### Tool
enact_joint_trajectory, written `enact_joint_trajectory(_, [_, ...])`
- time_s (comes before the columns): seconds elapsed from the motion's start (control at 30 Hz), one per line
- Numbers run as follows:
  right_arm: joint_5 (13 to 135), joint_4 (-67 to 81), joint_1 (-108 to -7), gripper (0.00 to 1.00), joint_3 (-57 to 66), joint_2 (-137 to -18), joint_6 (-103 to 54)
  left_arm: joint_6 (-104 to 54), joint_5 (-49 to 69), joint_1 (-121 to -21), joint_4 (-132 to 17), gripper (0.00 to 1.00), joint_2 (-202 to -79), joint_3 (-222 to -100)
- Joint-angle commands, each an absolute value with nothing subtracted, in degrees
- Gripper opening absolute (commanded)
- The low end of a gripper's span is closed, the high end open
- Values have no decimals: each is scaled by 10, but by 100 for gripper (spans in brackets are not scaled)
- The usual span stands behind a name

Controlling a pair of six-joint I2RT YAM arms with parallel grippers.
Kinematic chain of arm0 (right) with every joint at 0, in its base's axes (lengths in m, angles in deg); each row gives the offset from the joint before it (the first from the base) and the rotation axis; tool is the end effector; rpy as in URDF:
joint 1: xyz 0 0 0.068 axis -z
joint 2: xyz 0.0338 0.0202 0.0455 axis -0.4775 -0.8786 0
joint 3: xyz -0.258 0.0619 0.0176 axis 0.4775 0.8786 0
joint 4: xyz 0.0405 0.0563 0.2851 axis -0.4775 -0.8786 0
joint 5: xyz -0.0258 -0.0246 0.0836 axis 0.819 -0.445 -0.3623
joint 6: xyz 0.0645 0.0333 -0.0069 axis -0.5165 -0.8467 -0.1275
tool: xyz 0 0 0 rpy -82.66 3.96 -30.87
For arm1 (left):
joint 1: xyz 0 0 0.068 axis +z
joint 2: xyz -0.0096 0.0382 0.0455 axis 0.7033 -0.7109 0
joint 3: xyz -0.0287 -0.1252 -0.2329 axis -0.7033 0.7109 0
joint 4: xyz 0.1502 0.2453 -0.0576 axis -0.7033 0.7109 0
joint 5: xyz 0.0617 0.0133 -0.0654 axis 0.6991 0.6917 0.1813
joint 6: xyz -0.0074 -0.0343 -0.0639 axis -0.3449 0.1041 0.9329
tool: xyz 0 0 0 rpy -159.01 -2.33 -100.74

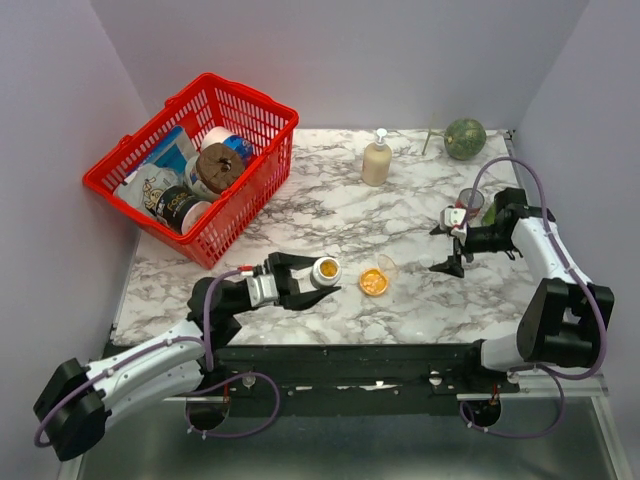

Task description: Sort the pills into containers

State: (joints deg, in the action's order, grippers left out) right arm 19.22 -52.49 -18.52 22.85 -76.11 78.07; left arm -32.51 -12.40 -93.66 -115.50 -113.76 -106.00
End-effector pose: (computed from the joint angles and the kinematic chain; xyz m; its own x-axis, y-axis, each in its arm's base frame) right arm 0.2741 0.0064 0.2127 0.1259 -0.4823 -0.8669 -0.9692 0.1266 -0.2113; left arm 0.1279 -0.1944 0.2713 0.2402 -0.3716 -0.8967 0.9645 0.1960 0.1772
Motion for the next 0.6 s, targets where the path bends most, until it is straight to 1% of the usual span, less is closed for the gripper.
enact_joint_trajectory(0.0, [322, -476, -216, 100, 233, -774, 790, -485, -173, -922, -923, 0, -1056, -1094])
enact_joint_trajectory(0.03, [353, -440, -226, 100, 251, -771, 764, -513, -162, -922, -841, 0, -1039, -1099])
enact_joint_trajectory(0.07, [415, -389, -239, 100, 258, -774, 743, -566, -155, -922, -812, 0, -1033, -1104])
enact_joint_trajectory(0.13, [455, -379, -268, 100, 253, -788, 729, -597, -138, -922, -762, 0, -1018, -1104])
enact_joint_trajectory(0.27, [502, -371, -283, 100, 233, -835, 712, -616, -126, -921, -763, 0, -1005, -1082])
enact_joint_trajectory(0.4, [531, -381, -316, 99, 219, -882, 707, -626, -129, -921, -734, 0, -1010, -1092])
enact_joint_trajectory(0.57, [551, -374, -331, 93, 215, -909, 691, -646, -135, -920, -712, 0, -1013, -1097])
